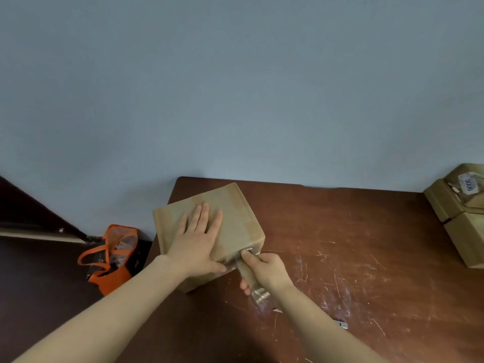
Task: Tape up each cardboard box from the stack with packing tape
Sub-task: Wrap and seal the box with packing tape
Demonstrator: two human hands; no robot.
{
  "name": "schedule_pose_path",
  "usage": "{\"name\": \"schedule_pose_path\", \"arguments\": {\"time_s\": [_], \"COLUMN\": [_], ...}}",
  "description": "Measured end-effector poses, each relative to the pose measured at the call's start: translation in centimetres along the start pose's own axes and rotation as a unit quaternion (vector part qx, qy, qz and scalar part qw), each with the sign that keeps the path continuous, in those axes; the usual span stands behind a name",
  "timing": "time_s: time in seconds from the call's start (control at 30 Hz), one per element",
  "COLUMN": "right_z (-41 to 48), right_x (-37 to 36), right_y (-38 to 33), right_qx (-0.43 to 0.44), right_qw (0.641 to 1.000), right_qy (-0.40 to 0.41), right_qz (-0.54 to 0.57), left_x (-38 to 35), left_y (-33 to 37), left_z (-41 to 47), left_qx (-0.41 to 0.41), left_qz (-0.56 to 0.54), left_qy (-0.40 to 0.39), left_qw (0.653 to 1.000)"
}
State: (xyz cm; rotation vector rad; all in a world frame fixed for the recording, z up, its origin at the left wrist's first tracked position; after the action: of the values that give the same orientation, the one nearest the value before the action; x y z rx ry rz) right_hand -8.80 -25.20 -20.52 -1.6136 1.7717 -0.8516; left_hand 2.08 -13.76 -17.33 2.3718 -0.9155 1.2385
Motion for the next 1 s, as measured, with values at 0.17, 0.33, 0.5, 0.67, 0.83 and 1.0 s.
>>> {"name": "schedule_pose_path", "arguments": {"time_s": [0.17, 0.33, 0.5, 0.67, 0.83, 1.0], "right_z": [-3.4, -7.1, -5.5, -3.2, -2.0, -2.4], "right_x": [0.4, 0.0, -0.5, -0.5, -0.7, -1.5], "right_y": [-3.6, -8.9, -12.4, -14.2, -14.2, -13.6], "right_qx": [0.044, 0.107, 0.157, 0.15, 0.128, 0.122], "right_qw": [0.999, 0.992, 0.985, 0.988, 0.992, 0.992], "right_qy": [-0.026, -0.063, -0.071, -0.017, -0.012, -0.019], "right_qz": [-0.016, -0.036, 0.023, 0.027, 0.018, 0.036], "left_x": [1.7, 4.3, 5.4, 2.6, 0.6, 1.0], "left_y": [-0.2, -1.0, -3.8, -0.7, -0.1, -0.3], "left_z": [-1.2, -2.7, -1.3, -1.9, -2.0, -1.4], "left_qx": [-0.035, -0.102, -0.107, -0.077, -0.025, -0.02], "left_qz": [-0.037, -0.139, -0.258, -0.144, -0.023, -0.046], "left_qy": [-0.016, -0.073, -0.019, -0.022, 0.04, 0.085], "left_qw": [0.999, 0.982, 0.96, 0.986, 0.999, 0.995]}}
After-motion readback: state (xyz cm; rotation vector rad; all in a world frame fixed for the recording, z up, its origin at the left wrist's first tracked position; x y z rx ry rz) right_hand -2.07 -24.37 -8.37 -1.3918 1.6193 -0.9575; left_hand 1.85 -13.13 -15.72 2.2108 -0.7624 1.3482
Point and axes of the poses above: each hand's wrist, its own z-axis towards the middle knuckle, its own x-axis out of the back of the hand, y = z × x, the point moved 6 cm from there along z, towards the middle knuckle, and after that the axes turned 9 degrees about -y, right-handed, at the moved point
